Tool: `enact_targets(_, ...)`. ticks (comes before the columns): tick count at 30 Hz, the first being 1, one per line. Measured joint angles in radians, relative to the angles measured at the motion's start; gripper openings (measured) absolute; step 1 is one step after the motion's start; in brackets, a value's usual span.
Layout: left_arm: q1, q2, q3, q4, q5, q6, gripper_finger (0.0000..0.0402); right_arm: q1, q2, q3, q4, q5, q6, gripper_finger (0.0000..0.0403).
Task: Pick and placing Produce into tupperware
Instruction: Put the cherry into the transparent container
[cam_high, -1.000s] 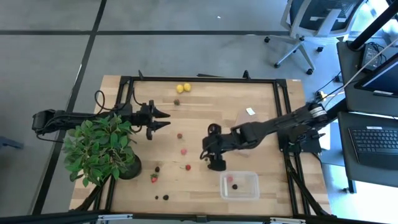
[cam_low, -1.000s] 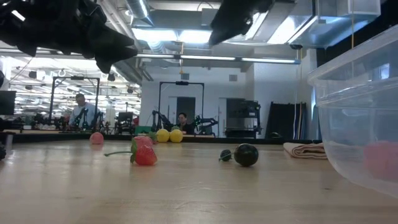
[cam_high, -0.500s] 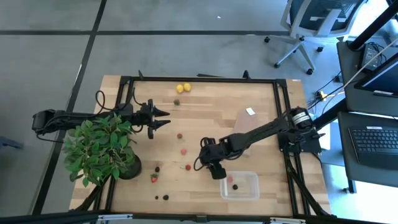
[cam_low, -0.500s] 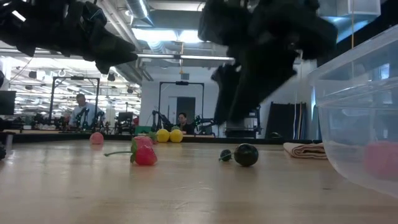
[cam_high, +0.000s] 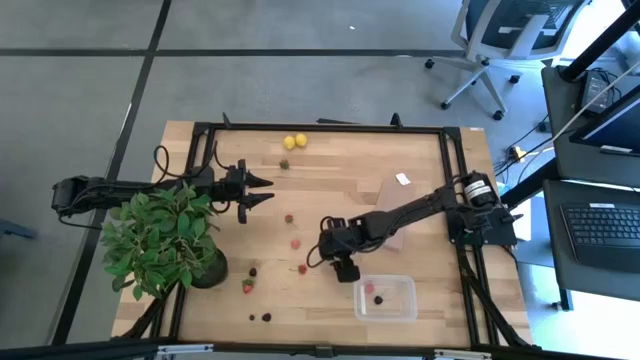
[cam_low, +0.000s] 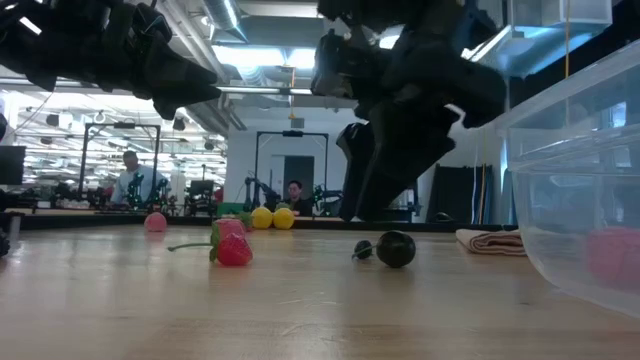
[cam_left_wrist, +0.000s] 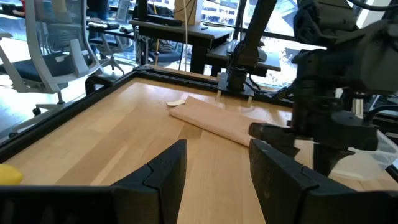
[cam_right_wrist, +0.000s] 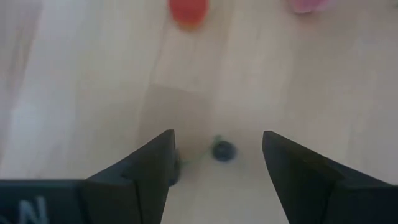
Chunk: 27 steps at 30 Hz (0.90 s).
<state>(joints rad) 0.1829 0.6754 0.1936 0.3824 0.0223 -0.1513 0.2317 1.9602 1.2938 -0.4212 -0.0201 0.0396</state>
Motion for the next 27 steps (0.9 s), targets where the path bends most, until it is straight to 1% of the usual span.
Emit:
enact_targets(3,0.000,0.000,0.000,0.000,0.000,-0.001,0.0165,-0.037,0.000,0.000,0.008,0.000,-0.008,0.0244)
enact_targets(5,0.000,0.000,0.000,0.000,0.000,-0.002,0.0165,-0.062,0.000,0.000,0.033,-0.029,-0.043,0.0244)
enact_targets(9,0.000,0.000,0.000,0.000,0.000,-0.003,0.0165,-0.106,-0.006,0.000,0.114,-0.197,-0.123,0.0244)
enact_targets(12,0.000,0.000,0.000,0.000,0.000,-0.003,0.0165,-0.126,-0.018,0.001,0.109,-0.300,-0.158,0.0244)
enact_targets(14,0.000,0.000,0.000,-0.002,0.000,-0.003,0.0165,-0.127,-0.027,0.001,0.082,-0.314,-0.215,0.0244)
enact_targets(19,0.000,0.000,0.000,-0.007,-0.006,-0.003,0.0165,-0.105,-0.061,0.001,-0.075,-0.315,-0.459,0.0244)
enact_targets(23,0.000,0.000,0.000,-0.008,-0.039,0.001,0.0165,-0.097,-0.071,0.001,-0.172,-0.315,-0.658,0.0244)
enact_targets(27,0.000,0.000,-0.001,-0.012,-0.080,0.001,0.0165,-0.095,-0.071,0.001,-0.219,-0.314,-0.837,0.0244)
